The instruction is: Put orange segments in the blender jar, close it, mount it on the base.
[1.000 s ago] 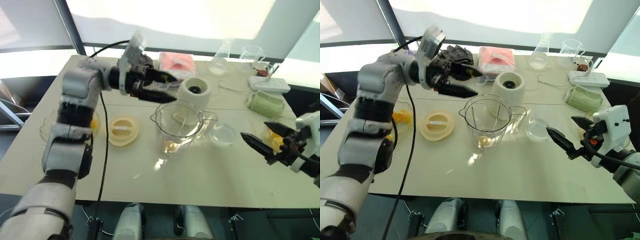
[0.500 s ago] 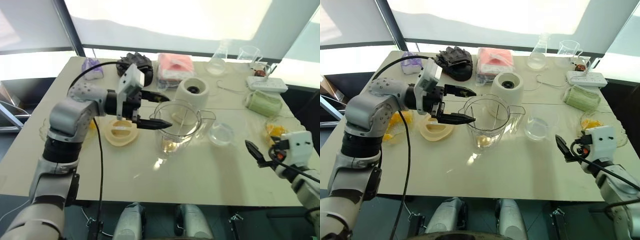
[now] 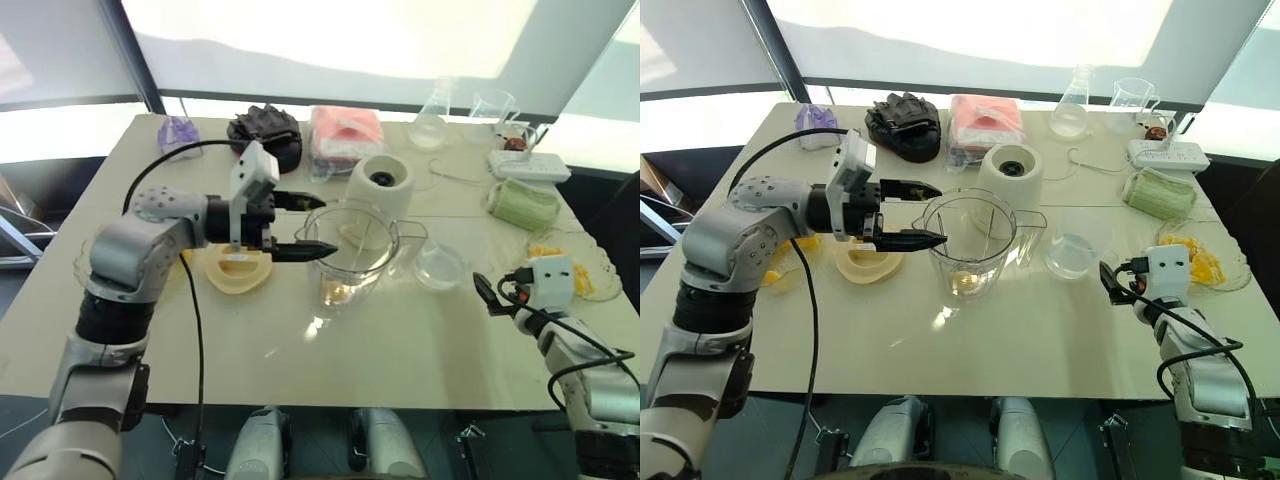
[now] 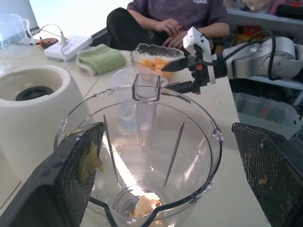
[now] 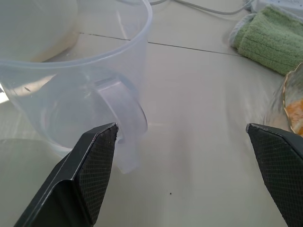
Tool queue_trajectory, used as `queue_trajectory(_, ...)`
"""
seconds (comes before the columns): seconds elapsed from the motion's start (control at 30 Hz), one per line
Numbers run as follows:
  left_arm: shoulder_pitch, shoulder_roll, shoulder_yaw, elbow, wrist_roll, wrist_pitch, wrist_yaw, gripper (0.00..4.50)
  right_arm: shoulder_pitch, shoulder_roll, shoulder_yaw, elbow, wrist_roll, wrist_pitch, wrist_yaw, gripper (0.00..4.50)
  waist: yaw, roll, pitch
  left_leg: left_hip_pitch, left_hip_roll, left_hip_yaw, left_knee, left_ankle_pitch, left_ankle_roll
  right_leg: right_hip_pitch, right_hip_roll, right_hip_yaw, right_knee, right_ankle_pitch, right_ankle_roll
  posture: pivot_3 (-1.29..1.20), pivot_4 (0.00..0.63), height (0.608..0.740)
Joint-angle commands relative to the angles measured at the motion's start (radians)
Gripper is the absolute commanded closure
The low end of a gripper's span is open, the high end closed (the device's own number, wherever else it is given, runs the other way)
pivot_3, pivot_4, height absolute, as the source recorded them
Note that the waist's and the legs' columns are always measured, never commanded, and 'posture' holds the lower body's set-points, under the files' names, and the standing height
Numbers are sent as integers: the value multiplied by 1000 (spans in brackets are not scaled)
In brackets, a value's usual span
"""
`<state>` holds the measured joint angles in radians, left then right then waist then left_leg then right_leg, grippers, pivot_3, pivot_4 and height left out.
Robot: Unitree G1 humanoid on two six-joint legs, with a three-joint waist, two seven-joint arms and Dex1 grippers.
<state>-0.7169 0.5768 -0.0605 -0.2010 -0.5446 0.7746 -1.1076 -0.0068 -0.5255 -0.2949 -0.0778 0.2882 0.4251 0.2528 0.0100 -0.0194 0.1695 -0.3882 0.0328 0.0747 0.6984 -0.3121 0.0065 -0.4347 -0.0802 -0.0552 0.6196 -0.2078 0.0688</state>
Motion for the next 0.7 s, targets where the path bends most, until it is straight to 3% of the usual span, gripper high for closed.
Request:
queue_trajectory(0.03, -2, 7, 27, -35, -31, 7, 26, 28, -32, 25, 2, 23, -30, -42, -18, 0, -1, 0, 0, 0, 0, 0, 0, 0, 0, 0, 0, 0, 0, 0, 0, 0, 150, 740)
queue_trajectory(0.27, -1, 12, 20, -36, -45, 5, 53, 28, -93, 79, 30, 95, -84, -77, -52, 0, -13, 0, 0, 0, 0, 0, 0, 0, 0, 0, 0, 0, 0, 0, 0, 0, 150, 740)
queue_trajectory(0.37, 1, 20, 22, -36, -53, 6, 56, 0, -108, 87, 29, 127, -104, -104, -63, 1230, -22, 1, 0, 0, 0, 0, 0, 0, 0, 0, 0, 0, 0, 0, 0, 0, 150, 740)
queue_trajectory(0.57, 7, 26, 31, -39, -70, 16, 69, 0, -128, 98, 46, 169, -130, -137, -68, 4277, -21, 1, 0, 0, 0, 0, 0, 0, 0, 0, 0, 0, 0, 0, 1, 0, 150, 740)
queue_trajectory(0.6, 8, 27, 32, -39, -74, 16, 72, 0, -131, 101, 48, 173, -133, -140, -68, 4473, -21, 1, 0, 0, 0, 0, 0, 0, 0, 0, 0, 0, 0, 0, 1, 0, 150, 740)
queue_trajectory(0.7, 14, 34, 35, -35, -78, 15, 74, 0, -136, 104, 51, 176, -140, -147, -69, 4473, -21, 1, 0, 0, 0, 0, 0, 0, 0, 0, -1, 1, 0, 0, 1, 0, 150, 740)
